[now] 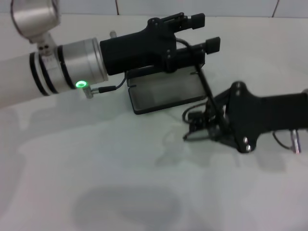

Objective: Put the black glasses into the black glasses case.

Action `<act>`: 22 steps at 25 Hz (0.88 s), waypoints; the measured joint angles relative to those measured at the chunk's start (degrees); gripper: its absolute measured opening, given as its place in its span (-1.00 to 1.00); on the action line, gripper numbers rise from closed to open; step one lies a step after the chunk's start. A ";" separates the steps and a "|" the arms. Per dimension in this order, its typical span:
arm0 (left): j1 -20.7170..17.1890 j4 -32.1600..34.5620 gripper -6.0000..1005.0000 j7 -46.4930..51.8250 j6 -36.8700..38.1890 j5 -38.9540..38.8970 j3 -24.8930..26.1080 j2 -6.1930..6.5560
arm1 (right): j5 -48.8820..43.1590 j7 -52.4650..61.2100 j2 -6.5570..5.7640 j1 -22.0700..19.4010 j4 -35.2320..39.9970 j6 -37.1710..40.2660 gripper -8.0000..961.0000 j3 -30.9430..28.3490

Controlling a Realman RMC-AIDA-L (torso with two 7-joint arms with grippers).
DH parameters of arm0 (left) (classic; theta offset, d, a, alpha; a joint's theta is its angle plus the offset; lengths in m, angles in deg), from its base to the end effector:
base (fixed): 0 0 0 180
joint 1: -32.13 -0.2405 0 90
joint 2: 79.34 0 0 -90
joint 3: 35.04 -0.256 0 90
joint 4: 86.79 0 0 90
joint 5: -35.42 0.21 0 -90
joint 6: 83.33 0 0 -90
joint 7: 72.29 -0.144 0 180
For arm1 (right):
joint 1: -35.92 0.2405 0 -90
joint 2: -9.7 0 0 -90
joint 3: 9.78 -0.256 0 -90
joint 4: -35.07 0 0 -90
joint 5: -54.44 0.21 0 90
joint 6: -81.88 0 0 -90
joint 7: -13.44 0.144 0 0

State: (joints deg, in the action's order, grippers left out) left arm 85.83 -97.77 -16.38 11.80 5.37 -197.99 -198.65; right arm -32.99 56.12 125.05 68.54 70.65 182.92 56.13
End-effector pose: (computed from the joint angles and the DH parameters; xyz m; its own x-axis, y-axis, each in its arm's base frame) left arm -0.1517 0.3643 -0.0431 0.6259 0.0950 0.7741 0.2285 -0.9713 -0.0655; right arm 0.1890 0.3100 -0.0065 0.6933 0.3902 -0.6059 0.3102 -0.9204 -0.2378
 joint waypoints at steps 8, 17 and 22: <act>-1.58 0.21 0.41 -6.87 5.13 0.17 0.00 -0.05 | -0.14 2.69 0.03 -0.16 -0.50 -4.16 -0.74 -1.25; -1.11 -0.28 0.41 -7.20 4.97 2.84 0.00 -0.03 | -0.33 3.49 -0.04 -0.31 -0.24 -4.84 -0.74 -2.01; -0.85 -0.36 0.41 -7.68 4.88 4.27 0.00 0.14 | -0.51 3.96 -0.17 -0.35 -0.10 -4.90 -0.75 -2.07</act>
State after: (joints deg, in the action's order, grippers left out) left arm 84.99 -98.13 -24.06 16.68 9.64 -197.98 -198.51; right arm -33.49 60.08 124.87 68.19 70.56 178.02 54.05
